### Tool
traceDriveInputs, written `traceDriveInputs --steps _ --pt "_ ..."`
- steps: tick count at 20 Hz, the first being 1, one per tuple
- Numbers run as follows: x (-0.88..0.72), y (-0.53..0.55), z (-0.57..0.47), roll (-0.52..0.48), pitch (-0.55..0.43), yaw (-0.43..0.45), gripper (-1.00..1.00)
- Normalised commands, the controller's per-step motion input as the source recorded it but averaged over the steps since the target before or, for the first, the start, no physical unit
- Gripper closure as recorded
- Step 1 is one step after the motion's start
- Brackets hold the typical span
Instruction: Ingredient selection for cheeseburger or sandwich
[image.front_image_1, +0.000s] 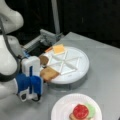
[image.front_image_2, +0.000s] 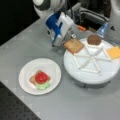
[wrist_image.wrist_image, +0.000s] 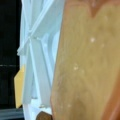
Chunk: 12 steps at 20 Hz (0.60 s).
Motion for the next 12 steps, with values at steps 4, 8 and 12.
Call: traceDriveInputs --steps 4,8,12 --pt "0.11 -0.16 -0.01 0.159 -0.061 0.08 1.0" --pt "0.09 -0.19 -0.01 0.153 -0.055 0.089 1.0" --pt "0.09 -0.16 0.0 0.148 -0.048 0.096 1.0"
